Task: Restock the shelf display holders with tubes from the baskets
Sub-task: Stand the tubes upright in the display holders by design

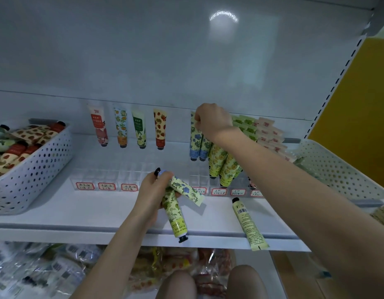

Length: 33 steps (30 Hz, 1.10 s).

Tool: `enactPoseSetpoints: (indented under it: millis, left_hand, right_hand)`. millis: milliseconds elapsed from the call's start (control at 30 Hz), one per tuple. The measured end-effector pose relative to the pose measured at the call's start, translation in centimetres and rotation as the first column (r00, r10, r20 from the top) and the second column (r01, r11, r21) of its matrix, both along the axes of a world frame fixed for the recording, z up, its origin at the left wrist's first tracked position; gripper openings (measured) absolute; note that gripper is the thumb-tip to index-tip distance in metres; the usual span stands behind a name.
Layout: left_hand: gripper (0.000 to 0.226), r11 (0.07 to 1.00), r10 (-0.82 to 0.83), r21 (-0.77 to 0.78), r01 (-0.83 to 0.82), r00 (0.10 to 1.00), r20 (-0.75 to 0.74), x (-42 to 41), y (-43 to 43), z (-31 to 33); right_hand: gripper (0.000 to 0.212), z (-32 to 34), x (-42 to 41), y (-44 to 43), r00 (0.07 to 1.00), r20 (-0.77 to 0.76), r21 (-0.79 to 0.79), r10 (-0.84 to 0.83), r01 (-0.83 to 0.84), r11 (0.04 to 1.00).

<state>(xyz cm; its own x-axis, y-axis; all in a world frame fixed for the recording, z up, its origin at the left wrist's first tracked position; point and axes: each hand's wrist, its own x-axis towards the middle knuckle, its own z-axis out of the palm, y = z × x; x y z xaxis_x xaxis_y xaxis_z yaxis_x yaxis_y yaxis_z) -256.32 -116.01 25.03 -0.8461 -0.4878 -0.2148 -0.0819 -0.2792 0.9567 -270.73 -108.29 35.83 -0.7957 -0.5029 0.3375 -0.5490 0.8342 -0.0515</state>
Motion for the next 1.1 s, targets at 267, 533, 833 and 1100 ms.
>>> enactPoseSetpoints:
  millis: [267,533,833,1100]
  left_hand:
    - [0.016,0.992,-0.006,-0.123,0.001,0.999,-0.042,0.8,0.4,0.9]
    - [0.022,0.993,-0.054,-0.107,0.039,0.988,-0.148,1.7,1.0,2.2]
    - [0.008,0.998,-0.062,-0.013,0.06,0.968,-0.244,2.4,3.2,4.5]
    - [0.018,0.996,-0.056,-0.078,0.046,0.989,-0.133,3.3,3.4,3.4]
  right_hand:
    - [0.01,1.3,0.6,1.7,0.985,0.14,-0.305,0.105,-0.058,0.951]
    - [0.011,0.2,5.1,7.5,0.915,0.276,-0.629,0.294,-0.06,0.775]
    - [0.009,-3.5,9.7,11.1,0.633,0.63,-0.558,0.451,-0.036,0.829]
    - [0.016,-3.9,10.3,11.7,0.595,0.632,-0.747,0.497,0.297,0.595]
